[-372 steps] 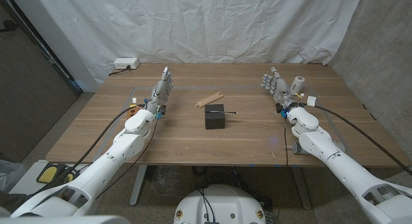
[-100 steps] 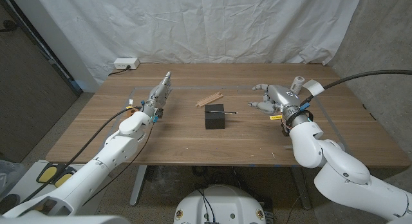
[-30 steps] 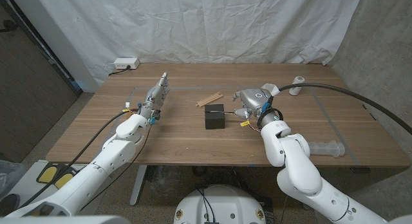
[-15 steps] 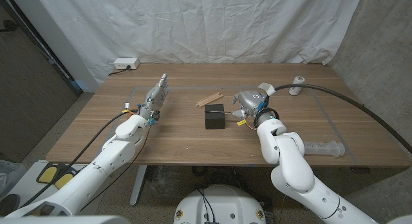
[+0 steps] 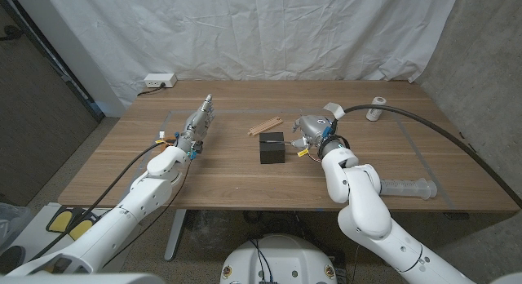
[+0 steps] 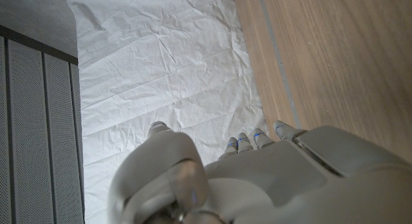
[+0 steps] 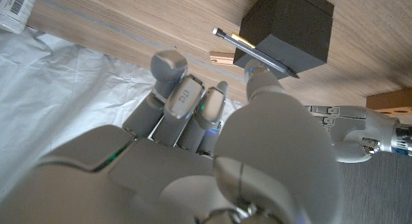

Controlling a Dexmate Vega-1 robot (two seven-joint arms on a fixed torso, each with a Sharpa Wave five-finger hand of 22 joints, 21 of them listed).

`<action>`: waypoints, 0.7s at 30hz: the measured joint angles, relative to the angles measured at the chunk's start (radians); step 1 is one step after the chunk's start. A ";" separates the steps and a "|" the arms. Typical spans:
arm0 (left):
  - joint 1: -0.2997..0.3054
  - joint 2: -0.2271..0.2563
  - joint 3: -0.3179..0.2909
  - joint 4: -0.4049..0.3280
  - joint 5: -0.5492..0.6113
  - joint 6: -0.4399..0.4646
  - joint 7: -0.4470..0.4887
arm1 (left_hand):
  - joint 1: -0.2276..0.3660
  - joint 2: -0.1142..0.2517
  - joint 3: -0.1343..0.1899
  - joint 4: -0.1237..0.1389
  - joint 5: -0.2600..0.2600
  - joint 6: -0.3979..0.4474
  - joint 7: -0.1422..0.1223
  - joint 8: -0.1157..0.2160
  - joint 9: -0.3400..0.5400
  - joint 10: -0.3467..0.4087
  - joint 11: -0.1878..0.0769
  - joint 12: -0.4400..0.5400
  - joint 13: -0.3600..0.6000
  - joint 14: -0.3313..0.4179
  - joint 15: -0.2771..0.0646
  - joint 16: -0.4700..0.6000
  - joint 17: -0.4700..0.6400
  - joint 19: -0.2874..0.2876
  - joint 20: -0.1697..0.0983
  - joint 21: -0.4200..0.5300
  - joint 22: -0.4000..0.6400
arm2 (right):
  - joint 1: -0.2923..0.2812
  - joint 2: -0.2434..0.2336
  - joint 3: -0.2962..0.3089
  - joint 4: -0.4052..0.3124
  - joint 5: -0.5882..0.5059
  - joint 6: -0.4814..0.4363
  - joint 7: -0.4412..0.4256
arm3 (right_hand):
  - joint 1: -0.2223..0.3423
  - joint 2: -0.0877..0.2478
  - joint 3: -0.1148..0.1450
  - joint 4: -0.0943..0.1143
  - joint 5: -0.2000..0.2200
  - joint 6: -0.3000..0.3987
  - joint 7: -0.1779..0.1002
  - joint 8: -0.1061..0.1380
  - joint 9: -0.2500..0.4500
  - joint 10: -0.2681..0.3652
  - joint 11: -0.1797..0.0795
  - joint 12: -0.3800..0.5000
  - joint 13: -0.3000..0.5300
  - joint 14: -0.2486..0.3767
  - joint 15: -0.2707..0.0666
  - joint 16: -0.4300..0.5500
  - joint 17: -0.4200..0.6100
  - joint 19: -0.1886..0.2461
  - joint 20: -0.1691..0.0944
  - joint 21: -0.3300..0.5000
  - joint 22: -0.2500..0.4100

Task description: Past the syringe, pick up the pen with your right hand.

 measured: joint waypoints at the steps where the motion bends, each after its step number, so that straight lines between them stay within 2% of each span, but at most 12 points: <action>1: 0.001 0.001 0.000 -0.001 0.000 0.000 0.000 | 0.000 0.000 0.000 0.000 0.000 0.000 0.000 0.000 0.000 0.000 0.000 0.000 0.000 0.000 0.000 0.000 0.000 0.000 0.000 0.000 0.000 | 0.003 0.003 -0.001 0.004 0.000 0.000 0.003 | -0.002 -0.002 -0.002 0.002 0.000 0.000 0.000 0.000 -0.001 0.000 0.000 0.000 0.000 0.000 0.000 0.000 0.000 0.000 0.000 0.000 -0.001; 21: 0.020 0.010 -0.009 -0.019 -0.002 0.005 0.016 | 0.004 0.004 0.000 0.000 0.000 0.000 0.000 0.000 0.000 0.000 0.000 0.000 0.000 0.005 0.005 0.000 0.000 0.000 0.000 0.000 0.000 | 0.042 0.015 -0.024 0.051 0.025 0.007 0.027 | -0.013 0.008 -0.004 0.004 -0.002 0.005 -0.005 0.000 -0.001 0.000 0.000 0.000 0.000 0.004 0.004 0.000 0.000 0.000 0.000 -0.023 -0.015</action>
